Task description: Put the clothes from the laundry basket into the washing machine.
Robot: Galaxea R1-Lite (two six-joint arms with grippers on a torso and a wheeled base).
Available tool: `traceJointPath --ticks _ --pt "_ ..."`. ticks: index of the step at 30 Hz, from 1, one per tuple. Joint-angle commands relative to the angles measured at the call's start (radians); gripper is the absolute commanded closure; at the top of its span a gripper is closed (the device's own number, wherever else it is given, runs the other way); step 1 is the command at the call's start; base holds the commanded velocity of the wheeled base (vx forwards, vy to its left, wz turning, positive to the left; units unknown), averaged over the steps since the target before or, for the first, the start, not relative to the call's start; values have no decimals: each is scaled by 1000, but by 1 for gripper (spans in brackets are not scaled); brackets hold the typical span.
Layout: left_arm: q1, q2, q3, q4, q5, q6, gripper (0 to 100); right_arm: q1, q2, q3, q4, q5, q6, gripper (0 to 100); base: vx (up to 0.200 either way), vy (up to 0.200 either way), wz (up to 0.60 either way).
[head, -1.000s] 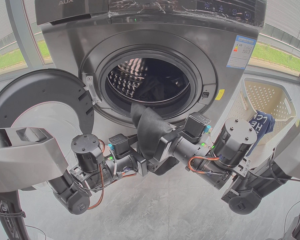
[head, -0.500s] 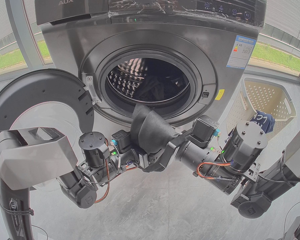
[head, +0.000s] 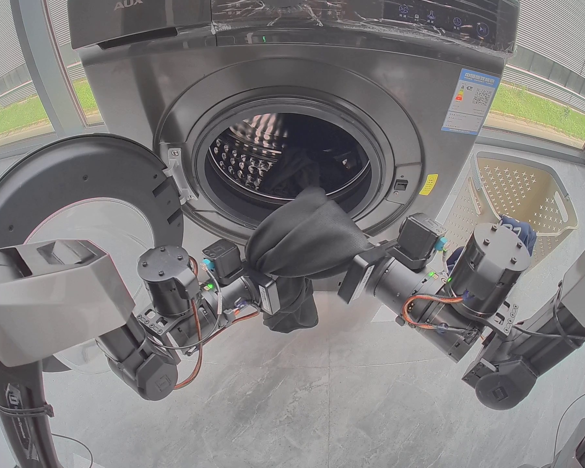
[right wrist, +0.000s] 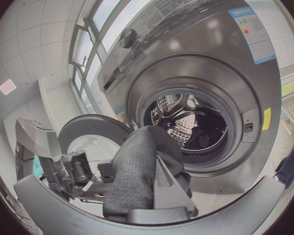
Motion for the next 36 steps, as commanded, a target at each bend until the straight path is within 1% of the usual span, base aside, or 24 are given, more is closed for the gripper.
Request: traceJointPath --ticks 1,3,7,11,18,19,22,24,28,30,32,36 --pt "1 -102 46 -2 2 -9 100 -46 28 9 3 -2 -1 100 0 0 0" --pt "1 -131 71 -2 2 -15 100 -46 40 12 3 -4 1 100 0 0 0" --pt "1 -188 117 -2 2 -18 100 -44 63 17 -3 -4 1 100 0 0 0" --pt "-1 -220 138 -2 2 -41 100 -29 79 19 -8 -4 1 100 0 0 0" --pt "-4 -224 138 -2 4 -39 100 -3 77 35 -14 -2 1 100 0 0 0" --pt "-4 -229 143 -2 4 -39 100 5 68 39 -14 -1 3 0 0 0 0" --pt "-2 -249 151 -2 2 -35 100 19 40 60 -11 2 12 0 0 0 0" --pt "-1 -278 166 -3 2 -26 100 57 1 157 -14 1 10 0 0 0 0" --pt "-5 -356 231 -2 1 -27 100 106 -82 295 -15 10 -1 0 0 0 0" --pt "-7 -385 270 -2 -1 -24 100 109 -124 342 -17 15 -1 0 0 0 0" --pt "-2 -407 310 -3 4 -19 100 108 -168 391 -20 33 1 0 0 0 0" --pt "-1 -484 376 -3 4 -38 100 97 -233 477 -29 65 9 0 0 0 0"
